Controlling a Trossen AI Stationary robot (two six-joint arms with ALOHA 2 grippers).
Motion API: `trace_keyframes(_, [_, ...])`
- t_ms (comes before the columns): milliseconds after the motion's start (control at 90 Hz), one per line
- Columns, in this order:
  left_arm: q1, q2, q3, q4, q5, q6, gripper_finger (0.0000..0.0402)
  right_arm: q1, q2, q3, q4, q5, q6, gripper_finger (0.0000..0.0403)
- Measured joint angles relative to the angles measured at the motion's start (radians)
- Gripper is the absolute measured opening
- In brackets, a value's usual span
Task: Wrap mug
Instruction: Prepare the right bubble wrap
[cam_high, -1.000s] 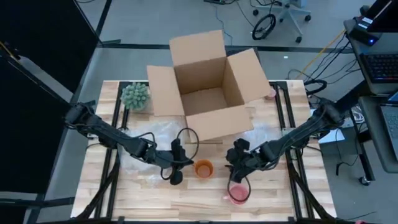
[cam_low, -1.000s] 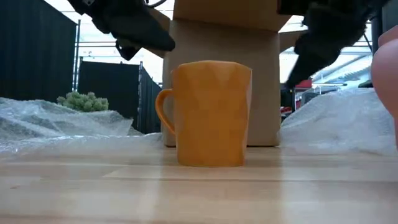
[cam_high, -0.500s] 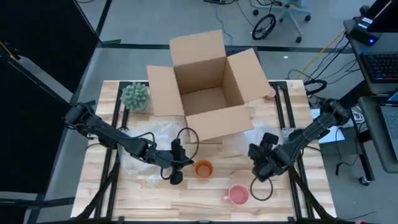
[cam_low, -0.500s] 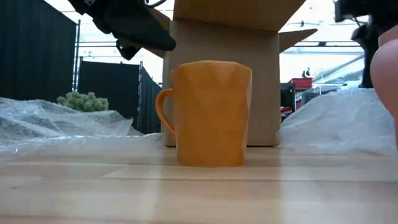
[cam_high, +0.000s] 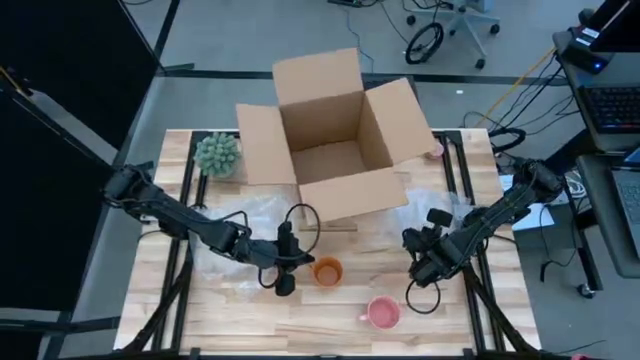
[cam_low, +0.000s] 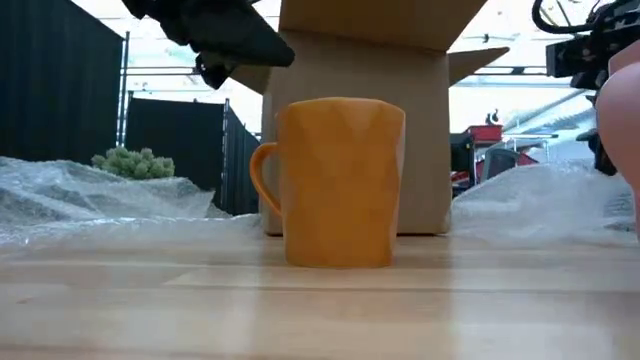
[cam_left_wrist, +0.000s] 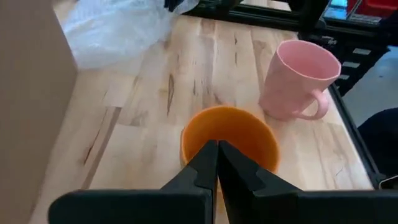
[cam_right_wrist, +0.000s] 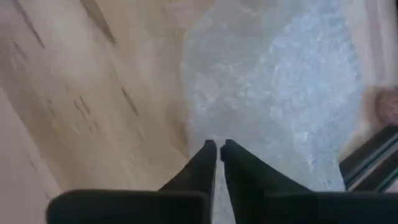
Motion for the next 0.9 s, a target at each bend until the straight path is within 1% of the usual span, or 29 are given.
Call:
trace_keyframes(89, [-0.005,0.000,0.000,0.008,0.000,0.000,0.0000,0.020,-0.005,0.071,0.003,-0.058,-0.015,0.0002])
trace_keyframes(289, [-0.021,0.000,0.000,0.007,0.000,0.000,0.0000,0.089,-0.043,0.255,0.001,-0.223,-0.063,0.0000])
trace_keyframes(389, [-0.023,0.000,0.000,0.007,0.000,0.000,0.0000,0.120,-0.069,0.320,0.003,-0.261,-0.053,0.0000])
trace_keyframes(444, [-0.024,0.000,0.000,0.007,0.000,0.000,0.0000,0.131,-0.081,0.327,-0.007,-0.238,-0.029,0.0000])
trace_keyframes(556, [-0.024,0.000,0.000,0.007,0.000,0.000,0.0000,0.148,-0.083,0.288,-0.004,-0.094,0.021,0.0000])
trace_keyframes(644, [-0.024,0.000,0.000,0.006,0.000,0.000,0.0000,0.141,-0.082,0.231,-0.018,-0.081,0.026,0.0014])
trace_keyframes(700, [-0.024,0.000,0.000,0.005,0.000,0.000,0.0000,0.131,-0.082,0.192,-0.031,-0.079,0.035,0.0034])
trace_keyframes(767, [-0.024,0.000,0.000,0.004,0.000,0.000,0.0000,0.122,-0.082,0.147,-0.035,-0.043,0.041,0.0064])
trace_keyframes(822, [-0.024,0.000,0.000,0.000,0.000,0.000,0.0000,0.112,-0.082,0.113,-0.026,-0.012,0.038,0.0096])
trace_keyframes(900, [-0.024,0.000,0.000,-0.002,0.000,0.000,0.0000,0.089,-0.082,0.070,-0.016,0.001,0.028,0.0143])
